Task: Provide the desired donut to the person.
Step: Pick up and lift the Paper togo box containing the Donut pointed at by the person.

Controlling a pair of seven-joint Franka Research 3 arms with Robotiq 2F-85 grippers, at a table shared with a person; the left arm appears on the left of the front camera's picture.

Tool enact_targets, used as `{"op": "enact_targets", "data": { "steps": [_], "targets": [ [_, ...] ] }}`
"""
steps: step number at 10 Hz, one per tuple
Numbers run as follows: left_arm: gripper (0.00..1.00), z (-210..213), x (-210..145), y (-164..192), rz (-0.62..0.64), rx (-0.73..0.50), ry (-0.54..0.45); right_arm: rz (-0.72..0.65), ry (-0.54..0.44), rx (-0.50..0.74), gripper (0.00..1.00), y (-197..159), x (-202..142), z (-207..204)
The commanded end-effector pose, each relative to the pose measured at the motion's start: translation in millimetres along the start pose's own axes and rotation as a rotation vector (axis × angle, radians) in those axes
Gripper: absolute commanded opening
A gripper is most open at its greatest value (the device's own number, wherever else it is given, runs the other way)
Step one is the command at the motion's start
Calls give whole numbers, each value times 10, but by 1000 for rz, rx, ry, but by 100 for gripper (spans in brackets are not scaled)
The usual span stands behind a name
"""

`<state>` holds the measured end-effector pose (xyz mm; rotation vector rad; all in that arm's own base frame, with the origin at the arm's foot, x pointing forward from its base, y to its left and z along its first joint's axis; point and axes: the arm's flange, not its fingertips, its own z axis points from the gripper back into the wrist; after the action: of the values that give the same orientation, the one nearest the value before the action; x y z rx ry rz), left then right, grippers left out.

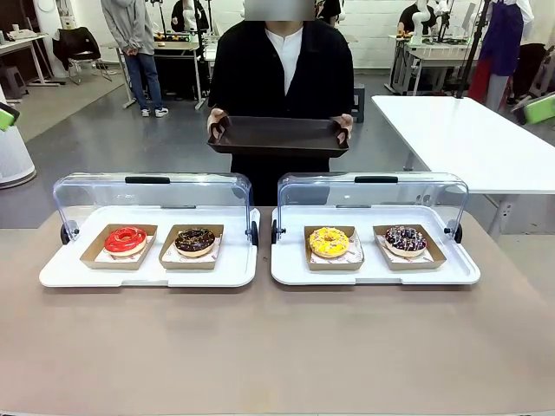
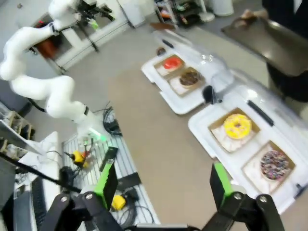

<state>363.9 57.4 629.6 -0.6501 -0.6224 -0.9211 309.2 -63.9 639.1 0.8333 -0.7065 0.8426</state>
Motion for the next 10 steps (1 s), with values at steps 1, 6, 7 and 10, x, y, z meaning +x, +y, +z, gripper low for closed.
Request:
{"op": "enact_targets", "data": {
  "steps": [1,6,7,10],
  "targets": [
    [100,157,-8,247,-13,-53,-35,14,8,74,100,-176,40,105],
    [100,471,-67,330,-2,-147,-166,43,33,95,100,-304,-124,346],
    [100,466,-51,309,2,-140,-166,42,27,93,100,-323,-161,365],
    [100,368,-76,320,-7,-90,-92,49,41,79,100,-320,-188,346]
  ]
}}
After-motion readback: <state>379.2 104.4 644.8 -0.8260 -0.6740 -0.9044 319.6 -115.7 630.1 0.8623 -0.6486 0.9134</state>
